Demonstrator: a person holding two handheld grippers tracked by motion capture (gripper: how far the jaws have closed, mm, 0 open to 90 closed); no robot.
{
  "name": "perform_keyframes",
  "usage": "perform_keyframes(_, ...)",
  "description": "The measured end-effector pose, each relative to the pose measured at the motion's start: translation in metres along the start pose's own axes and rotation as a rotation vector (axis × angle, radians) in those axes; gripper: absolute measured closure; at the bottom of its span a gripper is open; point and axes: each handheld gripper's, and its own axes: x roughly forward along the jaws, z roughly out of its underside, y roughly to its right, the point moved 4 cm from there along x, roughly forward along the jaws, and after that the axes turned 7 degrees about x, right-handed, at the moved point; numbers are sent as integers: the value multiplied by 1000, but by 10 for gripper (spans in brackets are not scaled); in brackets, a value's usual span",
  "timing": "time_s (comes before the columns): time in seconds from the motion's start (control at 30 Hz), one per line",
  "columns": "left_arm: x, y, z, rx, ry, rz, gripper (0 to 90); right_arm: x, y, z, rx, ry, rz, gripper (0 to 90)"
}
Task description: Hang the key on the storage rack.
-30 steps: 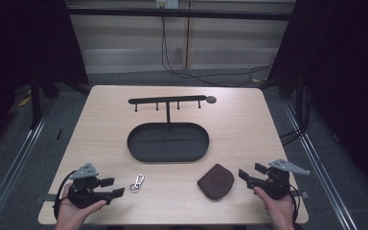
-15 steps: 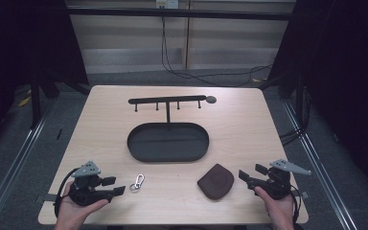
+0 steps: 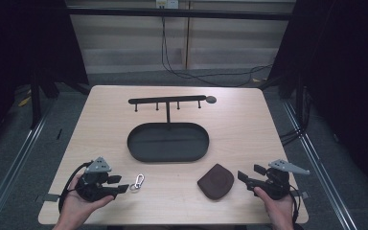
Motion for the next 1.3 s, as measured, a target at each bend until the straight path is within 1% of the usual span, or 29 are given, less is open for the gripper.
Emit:
perform_keyframes(0.1, 0, -1, -7, 9, -28, -3, 529, 0, 0, 0, -6, -4, -1, 224)
perform_keyframes(0.13, 0, -2, -10, 14, -27, 1, 525, 0, 0, 0, -6, -4, -2, 224)
perform_keyframes(0.17, 1, -2, -12, 7, -37, 12, 525, 0, 0, 0, -6, -3, 0, 224)
perform_keyframes(0.2, 1, -2, -13, 15, -51, 8, 526, 0, 0, 0, -6, -3, -2, 224)
perform_keyframes(0.27, 2, -2, -15, 15, -58, 9, 540, 0, 0, 0, -5, -4, -3, 224)
perform_keyframes(0.3, 3, -1, -18, 37, -79, 17, 555, 0, -1, 1, -5, -7, -5, 224)
perform_keyframes(0.37, 4, -1, -20, 54, -107, 22, 569, 0, -1, 1, -5, -8, -7, 224)
perform_keyframes(0.4, 5, -1, -21, 66, -117, 18, 577, 0, -1, 1, -5, -8, -7, 224)
perform_keyframes(0.43, 6, -1, -22, 63, -130, 25, 586, 0, -1, 1, -4, -7, -10, 224)
perform_keyframes(0.47, 7, -1, -23, 77, -152, 21, 590, 0, -1, 1, -4, -7, -12, 224)
perform_keyframes(0.5, 8, -1, -24, 90, -163, 15, 594, 0, -1, 1, -5, -9, -11, 224)
perform_keyframes(0.53, 9, -1, -25, 89, -170, 19, 596, 0, -1, 1, -8, -8, -8, 224)
perform_keyframes(0.57, 11, -1, -26, 97, -187, 23, 596, 0, -1, 1, -9, -9, -7, 225)
perform_keyframes(0.63, 14, 0, -28, 120, -209, 22, 611, 1, -1, 1, -8, -15, -5, 224)
perform_keyframes(0.67, 14, 0, -28, 120, -209, 22, 613, 1, -1, 1, -8, -15, -5, 224)
perform_keyframes(0.7, 19, 0, -28, 136, -237, 34, 623, 1, -1, 1, -7, -15, -5, 224)
perform_keyframes(0.73, 22, 0, -28, 144, -252, 38, 632, 1, -1, 1, -5, -16, -5, 225)
perform_keyframes(0.8, 26, 0, -27, 145, -287, 43, 632, 1, -1, 1, -5, -17, -6, 225)
perform_keyframes(0.83, 26, 0, -27, 145, -287, 43, 632, 1, -1, 1, -5, -18, -6, 224)
perform_keyframes(0.9, 30, 1, -27, 142, -307, 51, 631, 1, -1, 2, -9, -21, -9, 225)
perform_keyframes(1.0, 35, 2, -29, 157, -347, 68, 621, 2, -1, 2, -11, -22, -9, 224)
perform_keyframes(1.03, 36, 2, -29, 151, -349, 72, 619, 2, -1, 2, -12, -22, -8, 225)
perform_keyframes(1.07, 37, 1, -30, 161, -361, 78, 616, 2, -1, 2, -11, -23, -8, 224)
perform_keyframes(1.2, 43, 0, -29, 141, -376, 67, 563, 2, -1, 2, -10, -28, -6, 224)
perform_keyframes(1.23, 45, 0, -29, 145, -381, 68, 548, 2, -1, 2, -10, -28, -6, 224)
perform_keyframes(1.3, 49, -1, -28, 150, -393, 71, 547, 2, -1, 2, -8, -31, -7, 224)
